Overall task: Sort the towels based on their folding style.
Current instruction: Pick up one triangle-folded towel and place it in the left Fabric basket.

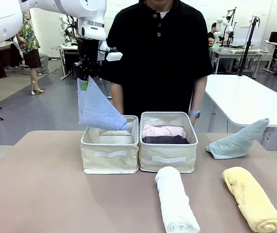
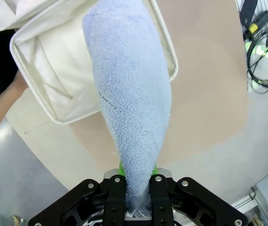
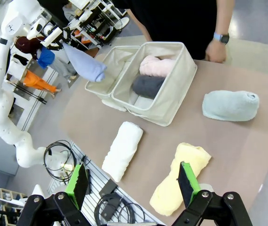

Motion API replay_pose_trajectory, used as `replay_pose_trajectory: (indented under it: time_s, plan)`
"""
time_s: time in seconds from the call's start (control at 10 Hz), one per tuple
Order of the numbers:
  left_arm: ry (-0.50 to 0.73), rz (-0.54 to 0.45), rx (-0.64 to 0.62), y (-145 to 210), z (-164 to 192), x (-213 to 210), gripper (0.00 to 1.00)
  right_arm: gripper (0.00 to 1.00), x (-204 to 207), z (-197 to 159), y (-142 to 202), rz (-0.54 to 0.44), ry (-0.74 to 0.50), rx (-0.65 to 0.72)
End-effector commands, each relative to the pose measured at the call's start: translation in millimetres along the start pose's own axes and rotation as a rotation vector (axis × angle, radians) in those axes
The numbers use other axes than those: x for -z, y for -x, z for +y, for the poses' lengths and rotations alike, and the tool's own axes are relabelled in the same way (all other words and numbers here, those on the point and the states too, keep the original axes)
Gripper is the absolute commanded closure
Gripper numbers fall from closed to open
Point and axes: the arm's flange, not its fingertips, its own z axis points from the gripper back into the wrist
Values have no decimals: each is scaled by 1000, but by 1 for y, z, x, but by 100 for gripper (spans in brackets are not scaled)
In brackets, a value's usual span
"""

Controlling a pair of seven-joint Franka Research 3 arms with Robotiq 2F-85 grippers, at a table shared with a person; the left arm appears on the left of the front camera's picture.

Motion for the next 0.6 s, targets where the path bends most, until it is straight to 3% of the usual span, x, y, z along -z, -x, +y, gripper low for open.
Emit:
replay_pose_trajectory:
  time_s: [0.0, 0.5]
  plan:
    - [23, -49, -57, -12, 15, -19, 84, 0, -1, -1, -1, -14, -21, -15]
    - [-19, -35, -91, -28, 24, 21, 84, 0, -1, -1, -1, -14, -21, -15]
